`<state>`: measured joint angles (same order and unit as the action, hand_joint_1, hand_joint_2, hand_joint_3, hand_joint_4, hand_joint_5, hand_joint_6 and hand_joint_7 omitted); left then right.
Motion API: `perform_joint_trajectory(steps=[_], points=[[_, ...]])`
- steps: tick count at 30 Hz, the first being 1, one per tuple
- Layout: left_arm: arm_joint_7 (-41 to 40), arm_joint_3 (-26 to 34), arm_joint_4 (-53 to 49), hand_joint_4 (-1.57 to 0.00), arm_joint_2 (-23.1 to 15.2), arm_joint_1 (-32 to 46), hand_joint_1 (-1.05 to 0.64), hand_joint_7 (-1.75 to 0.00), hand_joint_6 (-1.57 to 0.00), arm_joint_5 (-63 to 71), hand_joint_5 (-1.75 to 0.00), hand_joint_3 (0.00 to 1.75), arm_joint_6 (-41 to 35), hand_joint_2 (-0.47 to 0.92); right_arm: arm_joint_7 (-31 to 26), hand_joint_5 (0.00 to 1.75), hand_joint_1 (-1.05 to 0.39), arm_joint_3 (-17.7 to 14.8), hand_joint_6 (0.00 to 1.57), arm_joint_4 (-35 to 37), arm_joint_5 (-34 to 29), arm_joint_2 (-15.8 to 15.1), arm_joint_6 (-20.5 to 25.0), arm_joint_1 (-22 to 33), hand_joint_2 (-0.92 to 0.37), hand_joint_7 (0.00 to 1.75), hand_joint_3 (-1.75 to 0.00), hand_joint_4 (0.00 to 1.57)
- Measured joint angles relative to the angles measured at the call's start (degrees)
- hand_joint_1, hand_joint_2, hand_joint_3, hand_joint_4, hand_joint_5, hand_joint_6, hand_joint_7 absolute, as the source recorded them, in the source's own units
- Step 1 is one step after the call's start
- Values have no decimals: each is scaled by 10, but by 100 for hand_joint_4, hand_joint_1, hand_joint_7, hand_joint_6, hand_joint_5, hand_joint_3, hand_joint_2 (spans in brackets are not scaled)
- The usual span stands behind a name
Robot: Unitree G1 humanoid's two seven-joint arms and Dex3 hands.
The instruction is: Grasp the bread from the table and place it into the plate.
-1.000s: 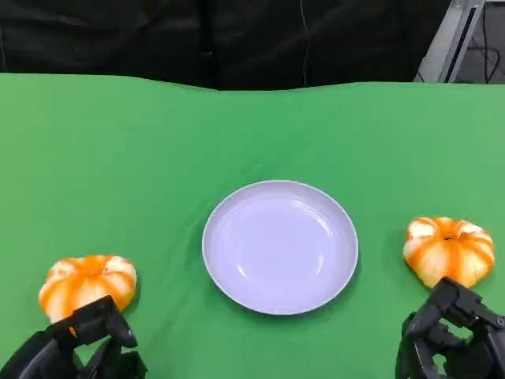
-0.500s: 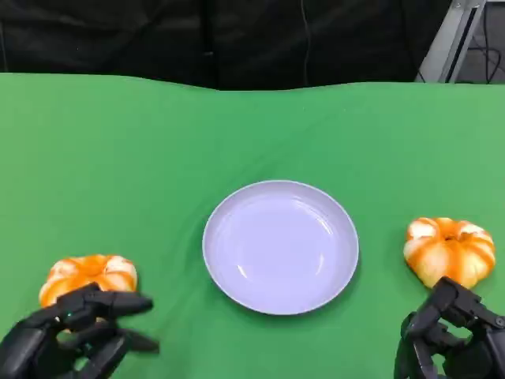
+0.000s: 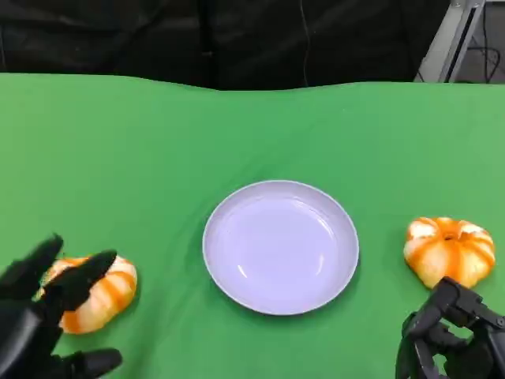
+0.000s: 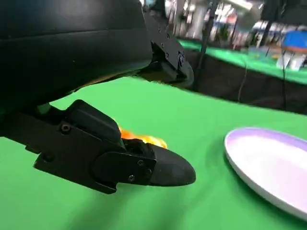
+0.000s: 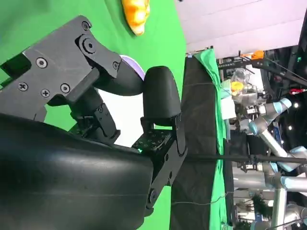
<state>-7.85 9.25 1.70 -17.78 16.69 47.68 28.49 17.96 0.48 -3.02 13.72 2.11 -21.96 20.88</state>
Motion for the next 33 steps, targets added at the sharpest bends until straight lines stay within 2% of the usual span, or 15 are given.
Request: perform_joint_trajectory(steps=[2, 4, 8, 18, 33], points=[[28, -36, -7, -4, -30, -28, -93, 0, -24, 99, 0, 14, -66, 92, 0, 175, -15, 2, 76, 1, -1, 0, 0, -4, -49, 163, -132, 87], [60, -71, -22, -6, -60, -60, -87, -1, -26, 174, -1, 12, -134, 92, 0, 175, -14, 1, 76, 1, -1, 0, -1, -3, -49, 163, -132, 87], [70, -114, -77, -7, -76, -118, -84, -1, -26, 181, -1, 11, -194, 92, -3, 175, -15, 0, 75, 2, -2, 0, -6, -1, -49, 164, -132, 86], [66, -178, -131, -6, -97, -151, -82, 0, -26, 149, -1, 11, -242, 92, -6, 175, -14, 1, 75, 2, -10, 0, -8, -2, -48, 163, -133, 86], [38, -232, -191, -9, -116, -195, -78, -1, -28, 102, -1, 15, -257, 92, -5, 175, -14, 1, 75, 2, -9, 0, -8, -3, -48, 163, -133, 87]])
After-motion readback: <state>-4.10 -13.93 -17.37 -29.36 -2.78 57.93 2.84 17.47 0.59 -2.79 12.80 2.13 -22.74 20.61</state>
